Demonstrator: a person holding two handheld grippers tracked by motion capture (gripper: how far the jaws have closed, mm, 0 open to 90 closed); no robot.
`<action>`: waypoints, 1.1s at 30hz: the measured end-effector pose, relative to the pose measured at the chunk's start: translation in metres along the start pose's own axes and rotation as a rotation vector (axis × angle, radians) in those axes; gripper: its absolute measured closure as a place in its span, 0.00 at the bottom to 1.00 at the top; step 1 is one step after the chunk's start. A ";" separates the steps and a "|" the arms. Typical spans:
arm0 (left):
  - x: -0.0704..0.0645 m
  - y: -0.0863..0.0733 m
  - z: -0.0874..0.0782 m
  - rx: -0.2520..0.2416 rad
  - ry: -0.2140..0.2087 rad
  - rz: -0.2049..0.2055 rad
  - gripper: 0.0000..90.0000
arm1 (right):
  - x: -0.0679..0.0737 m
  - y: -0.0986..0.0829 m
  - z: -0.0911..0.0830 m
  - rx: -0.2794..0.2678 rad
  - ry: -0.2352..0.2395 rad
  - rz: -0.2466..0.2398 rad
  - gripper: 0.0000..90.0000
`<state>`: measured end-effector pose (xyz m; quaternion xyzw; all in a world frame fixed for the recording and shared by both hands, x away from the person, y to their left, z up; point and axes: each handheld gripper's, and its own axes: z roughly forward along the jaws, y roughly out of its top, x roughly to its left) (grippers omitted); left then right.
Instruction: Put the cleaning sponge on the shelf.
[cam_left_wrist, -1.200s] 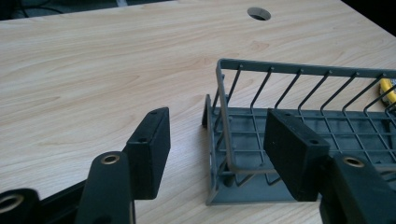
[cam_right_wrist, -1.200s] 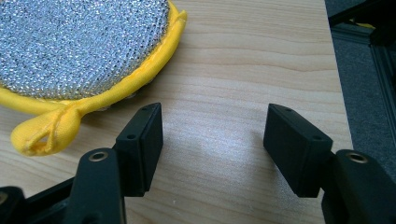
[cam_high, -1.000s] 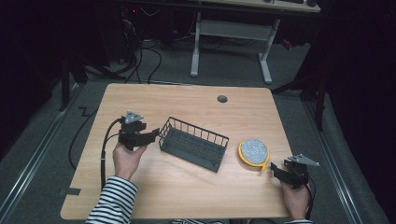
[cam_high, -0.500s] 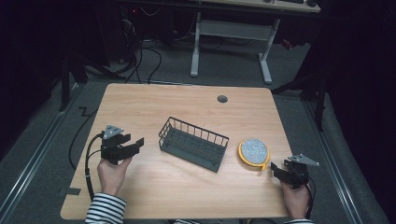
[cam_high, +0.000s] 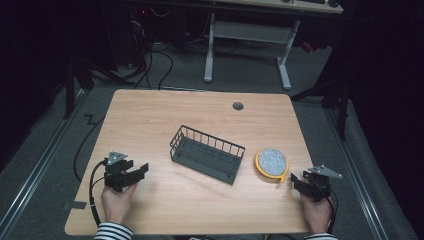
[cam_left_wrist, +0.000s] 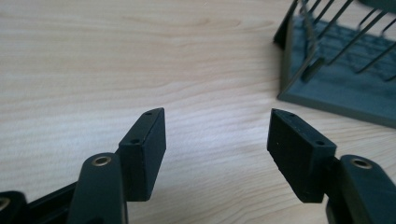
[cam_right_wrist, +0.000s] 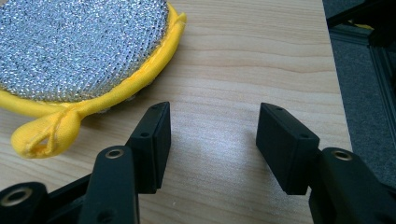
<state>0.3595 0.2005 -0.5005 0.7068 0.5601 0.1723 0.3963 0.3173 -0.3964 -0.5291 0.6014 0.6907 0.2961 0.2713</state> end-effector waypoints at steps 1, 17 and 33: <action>0.000 0.000 0.000 0.000 0.000 0.000 0.43 | 0.000 0.000 0.000 0.000 0.000 0.000 0.51; 0.004 -0.021 0.018 0.001 0.079 0.005 0.42 | 0.001 0.000 0.000 0.004 0.009 -0.010 0.48; 0.002 -0.025 0.026 0.013 0.130 0.067 0.41 | 0.000 0.002 0.000 0.015 0.022 -0.020 0.51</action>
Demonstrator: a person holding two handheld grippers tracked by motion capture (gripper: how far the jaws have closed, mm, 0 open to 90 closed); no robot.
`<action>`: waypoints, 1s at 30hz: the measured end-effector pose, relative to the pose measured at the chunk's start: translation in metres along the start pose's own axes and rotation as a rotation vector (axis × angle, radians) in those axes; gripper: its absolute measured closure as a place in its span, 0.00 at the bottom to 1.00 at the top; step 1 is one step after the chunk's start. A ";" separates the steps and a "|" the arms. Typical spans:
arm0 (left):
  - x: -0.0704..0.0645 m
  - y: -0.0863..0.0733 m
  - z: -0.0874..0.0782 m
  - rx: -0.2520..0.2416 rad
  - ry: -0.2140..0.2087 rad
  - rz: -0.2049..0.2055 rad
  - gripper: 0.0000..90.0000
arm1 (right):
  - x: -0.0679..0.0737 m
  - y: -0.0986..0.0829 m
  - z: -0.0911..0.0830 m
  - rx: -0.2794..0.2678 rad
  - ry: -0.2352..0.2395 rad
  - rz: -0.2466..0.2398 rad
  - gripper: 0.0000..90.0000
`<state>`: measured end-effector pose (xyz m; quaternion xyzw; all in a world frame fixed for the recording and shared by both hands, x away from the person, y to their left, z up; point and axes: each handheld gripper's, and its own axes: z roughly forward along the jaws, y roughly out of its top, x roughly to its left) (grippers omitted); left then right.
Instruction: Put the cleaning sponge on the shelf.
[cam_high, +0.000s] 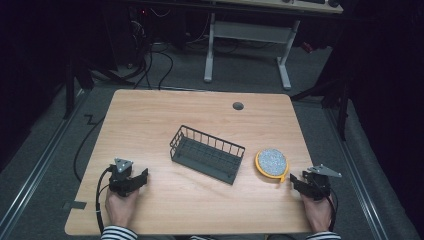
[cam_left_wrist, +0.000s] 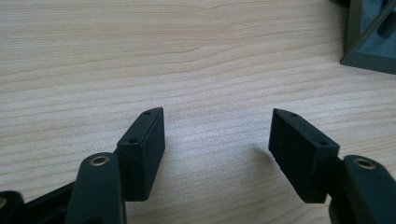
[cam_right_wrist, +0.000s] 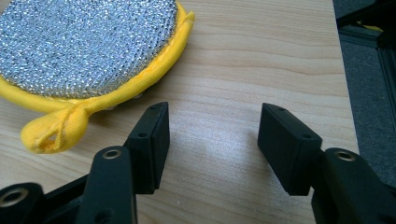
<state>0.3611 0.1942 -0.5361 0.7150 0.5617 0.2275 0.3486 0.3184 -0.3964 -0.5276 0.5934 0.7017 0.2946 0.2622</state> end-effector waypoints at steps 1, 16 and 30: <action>-0.001 0.000 0.000 0.001 0.000 0.000 0.40 | -0.001 0.001 -0.001 0.004 0.005 0.006 0.51; -0.005 -0.001 0.000 0.008 0.010 0.013 0.35 | 0.003 0.022 -0.021 -0.046 0.088 0.008 0.51; -0.008 -0.001 0.001 0.020 0.023 0.047 0.33 | 0.013 0.062 -0.009 0.046 0.136 -0.035 0.50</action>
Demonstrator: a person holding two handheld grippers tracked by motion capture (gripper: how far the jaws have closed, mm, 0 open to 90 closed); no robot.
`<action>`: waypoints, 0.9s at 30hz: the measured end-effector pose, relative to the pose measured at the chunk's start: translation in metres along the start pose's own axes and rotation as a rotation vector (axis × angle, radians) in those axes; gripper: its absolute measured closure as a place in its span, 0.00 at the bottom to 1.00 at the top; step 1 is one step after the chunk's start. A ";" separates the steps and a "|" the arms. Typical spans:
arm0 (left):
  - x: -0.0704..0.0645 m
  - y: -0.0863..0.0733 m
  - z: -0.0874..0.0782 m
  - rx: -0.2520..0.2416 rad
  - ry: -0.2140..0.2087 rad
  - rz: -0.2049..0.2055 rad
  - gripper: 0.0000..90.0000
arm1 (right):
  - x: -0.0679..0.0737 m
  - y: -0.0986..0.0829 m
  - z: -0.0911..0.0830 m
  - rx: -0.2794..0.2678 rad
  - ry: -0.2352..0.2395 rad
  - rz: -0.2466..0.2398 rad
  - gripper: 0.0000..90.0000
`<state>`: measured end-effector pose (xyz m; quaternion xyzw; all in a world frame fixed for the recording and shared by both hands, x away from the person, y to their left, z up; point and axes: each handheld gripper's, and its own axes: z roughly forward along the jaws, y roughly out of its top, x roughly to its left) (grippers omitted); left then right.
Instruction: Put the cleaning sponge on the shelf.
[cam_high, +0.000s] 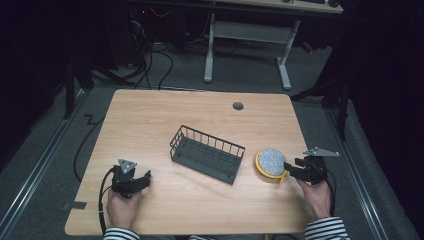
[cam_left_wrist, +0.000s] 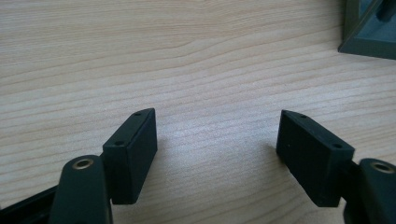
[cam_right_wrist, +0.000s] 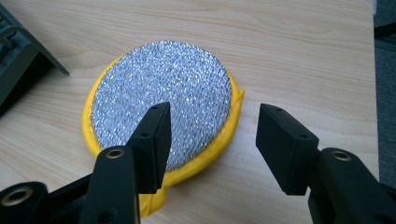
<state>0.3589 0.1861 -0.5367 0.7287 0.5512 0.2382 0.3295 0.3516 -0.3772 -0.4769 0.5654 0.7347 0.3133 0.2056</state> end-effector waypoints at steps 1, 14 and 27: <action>0.000 0.000 0.000 0.000 0.000 0.000 0.33 | -0.001 0.003 0.002 0.009 0.002 -0.002 0.50; 0.000 0.000 0.000 0.000 0.001 0.000 0.33 | -0.004 0.033 0.026 0.127 0.046 0.000 0.47; 0.000 0.000 0.000 0.001 -0.001 0.005 0.32 | -0.013 0.041 0.048 0.239 0.062 0.030 0.45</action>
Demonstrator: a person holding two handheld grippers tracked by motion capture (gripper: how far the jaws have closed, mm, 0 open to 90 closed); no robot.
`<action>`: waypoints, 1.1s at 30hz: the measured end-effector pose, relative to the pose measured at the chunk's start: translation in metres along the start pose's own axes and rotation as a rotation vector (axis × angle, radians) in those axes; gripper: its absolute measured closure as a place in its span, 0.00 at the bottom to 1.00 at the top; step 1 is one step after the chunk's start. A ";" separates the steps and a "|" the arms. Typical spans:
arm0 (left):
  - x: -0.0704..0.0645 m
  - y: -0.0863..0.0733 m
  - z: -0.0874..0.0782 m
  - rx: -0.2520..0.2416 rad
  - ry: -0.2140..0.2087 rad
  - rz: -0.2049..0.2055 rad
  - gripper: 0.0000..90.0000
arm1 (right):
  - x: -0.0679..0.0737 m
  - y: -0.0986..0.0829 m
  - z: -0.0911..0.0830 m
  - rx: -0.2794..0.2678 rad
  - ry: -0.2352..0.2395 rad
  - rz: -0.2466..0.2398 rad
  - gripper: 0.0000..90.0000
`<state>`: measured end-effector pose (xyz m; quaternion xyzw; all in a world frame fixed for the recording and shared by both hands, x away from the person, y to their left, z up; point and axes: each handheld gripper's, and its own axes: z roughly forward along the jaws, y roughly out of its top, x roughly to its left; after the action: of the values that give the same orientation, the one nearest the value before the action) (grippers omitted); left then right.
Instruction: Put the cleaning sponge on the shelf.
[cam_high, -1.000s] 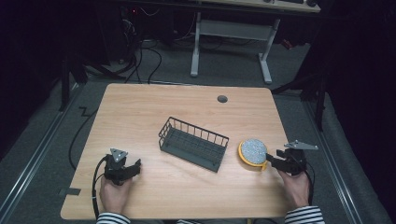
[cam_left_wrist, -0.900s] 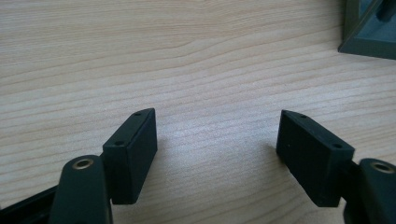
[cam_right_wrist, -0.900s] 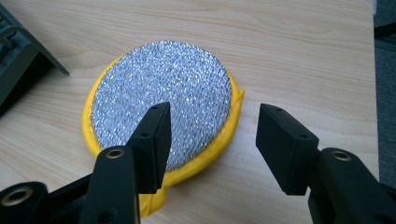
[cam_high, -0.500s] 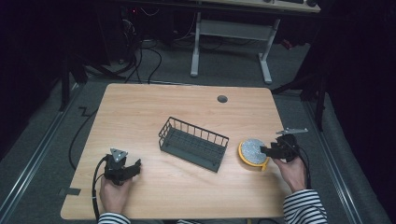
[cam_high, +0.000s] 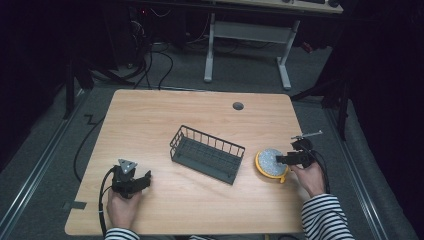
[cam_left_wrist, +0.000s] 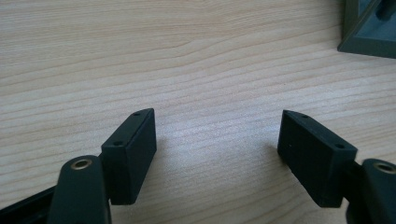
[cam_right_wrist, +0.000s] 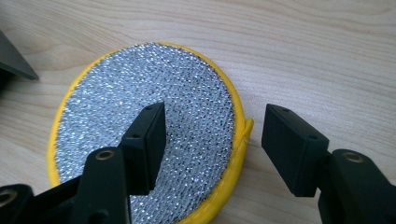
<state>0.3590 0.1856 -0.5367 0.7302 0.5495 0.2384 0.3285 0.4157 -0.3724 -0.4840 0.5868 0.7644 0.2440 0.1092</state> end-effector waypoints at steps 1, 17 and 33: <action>0.000 0.000 0.000 0.000 0.000 0.000 0.32 | -0.001 0.000 0.002 0.007 0.007 0.011 0.45; 0.000 0.000 0.000 0.001 -0.001 0.002 0.31 | -0.002 0.001 0.008 0.041 0.062 -0.030 0.82; -0.001 0.000 0.000 0.001 -0.002 0.002 0.31 | 0.000 -0.002 -0.001 -0.030 0.114 -0.030 0.89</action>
<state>0.3590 0.1851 -0.5368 0.7312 0.5485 0.2380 0.3285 0.4134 -0.3734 -0.4846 0.5586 0.7744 0.2866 0.0780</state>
